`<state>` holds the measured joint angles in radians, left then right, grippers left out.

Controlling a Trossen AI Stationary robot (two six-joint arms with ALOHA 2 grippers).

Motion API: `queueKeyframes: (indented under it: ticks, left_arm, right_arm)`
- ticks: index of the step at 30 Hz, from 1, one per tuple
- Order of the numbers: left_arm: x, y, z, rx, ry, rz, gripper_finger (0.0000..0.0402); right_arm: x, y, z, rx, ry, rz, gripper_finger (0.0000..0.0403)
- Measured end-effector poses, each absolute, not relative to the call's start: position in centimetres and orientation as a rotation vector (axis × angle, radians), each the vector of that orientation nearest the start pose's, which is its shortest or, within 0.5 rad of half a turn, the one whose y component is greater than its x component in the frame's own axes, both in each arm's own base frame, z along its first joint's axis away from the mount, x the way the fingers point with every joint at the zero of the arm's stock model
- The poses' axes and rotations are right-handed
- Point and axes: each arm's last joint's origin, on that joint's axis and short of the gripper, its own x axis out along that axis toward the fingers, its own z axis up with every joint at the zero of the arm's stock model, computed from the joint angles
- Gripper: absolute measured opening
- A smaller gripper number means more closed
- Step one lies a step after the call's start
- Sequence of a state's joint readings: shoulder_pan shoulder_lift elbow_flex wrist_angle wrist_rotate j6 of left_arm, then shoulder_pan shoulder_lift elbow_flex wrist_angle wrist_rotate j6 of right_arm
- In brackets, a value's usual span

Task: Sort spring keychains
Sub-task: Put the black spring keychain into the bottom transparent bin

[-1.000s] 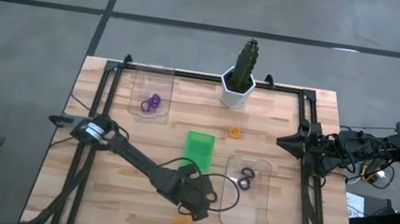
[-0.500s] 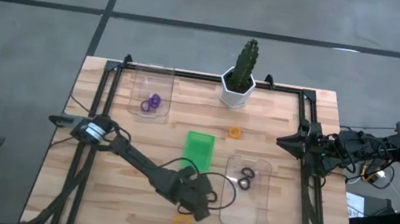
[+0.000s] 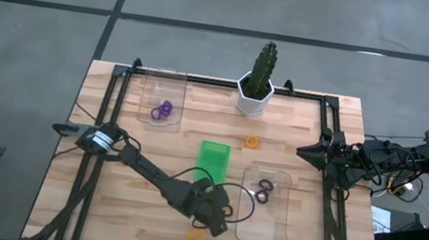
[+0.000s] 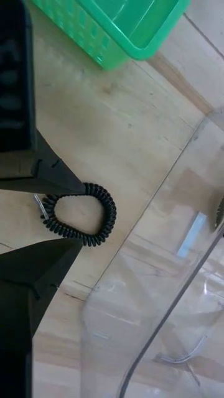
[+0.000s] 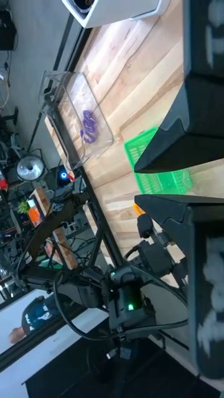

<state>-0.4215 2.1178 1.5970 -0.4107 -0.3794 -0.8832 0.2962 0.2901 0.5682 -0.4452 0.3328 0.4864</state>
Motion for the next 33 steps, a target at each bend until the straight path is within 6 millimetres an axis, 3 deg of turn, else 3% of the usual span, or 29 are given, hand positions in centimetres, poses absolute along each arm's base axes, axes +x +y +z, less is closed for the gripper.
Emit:
queueKeyframes:
  ticks: [7, 16, 33]
  left_arm:
    - [42.1, -17.6, 18.2, -0.49, 0.794, 0.345, 0.0117]
    - [41.6, -17.5, 16.5, -0.582, 0.802, 0.361, 0.0117]
    - [42.0, -17.1, 16.6, -0.645, 0.746, 0.395, 0.0117]
  right_arm:
    - [7.9, 1.4, 28.8, 0.435, 0.146, -0.075, 0.0061]
    - [7.9, 1.4, 28.8, 0.434, 0.146, -0.075, 0.0061]
    - [7.9, 1.4, 28.8, 0.414, 0.147, -0.074, 0.0061]
